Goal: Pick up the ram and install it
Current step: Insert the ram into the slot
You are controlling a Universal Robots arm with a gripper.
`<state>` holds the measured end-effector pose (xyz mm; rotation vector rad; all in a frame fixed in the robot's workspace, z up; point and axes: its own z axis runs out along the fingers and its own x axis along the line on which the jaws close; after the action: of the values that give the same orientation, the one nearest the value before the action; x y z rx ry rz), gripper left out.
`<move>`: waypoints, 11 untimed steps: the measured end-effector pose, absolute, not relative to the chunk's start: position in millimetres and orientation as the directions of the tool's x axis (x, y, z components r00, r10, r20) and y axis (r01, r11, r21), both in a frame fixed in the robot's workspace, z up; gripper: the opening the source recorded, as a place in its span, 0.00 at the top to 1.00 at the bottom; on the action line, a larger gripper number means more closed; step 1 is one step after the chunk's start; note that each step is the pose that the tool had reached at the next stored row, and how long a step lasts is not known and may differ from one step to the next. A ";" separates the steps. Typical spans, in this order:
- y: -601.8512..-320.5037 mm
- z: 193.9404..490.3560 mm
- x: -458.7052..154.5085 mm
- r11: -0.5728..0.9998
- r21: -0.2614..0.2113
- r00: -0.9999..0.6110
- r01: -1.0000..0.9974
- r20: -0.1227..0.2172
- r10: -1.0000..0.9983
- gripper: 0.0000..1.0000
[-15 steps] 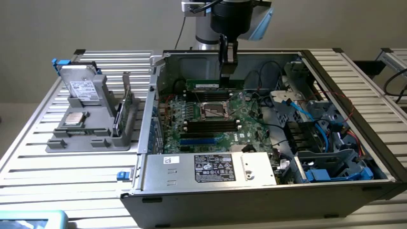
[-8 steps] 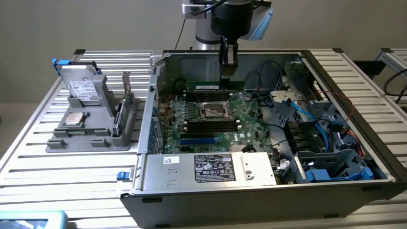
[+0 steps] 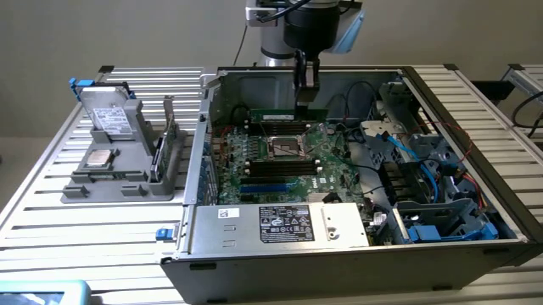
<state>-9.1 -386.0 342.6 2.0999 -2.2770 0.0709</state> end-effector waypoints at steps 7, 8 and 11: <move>-386.0 341.7 -2.7 0.081 -0.002 -0.081 -0.997 0.063 -0.995 0.88; -386.0 341.6 -2.1 0.081 -0.002 -0.081 -0.997 0.063 -0.995 0.88; -386.0 341.4 -0.7 0.081 -0.002 -0.081 -0.997 0.063 -0.995 0.88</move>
<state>-0.7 -386.0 341.4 2.0986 -2.2753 0.0685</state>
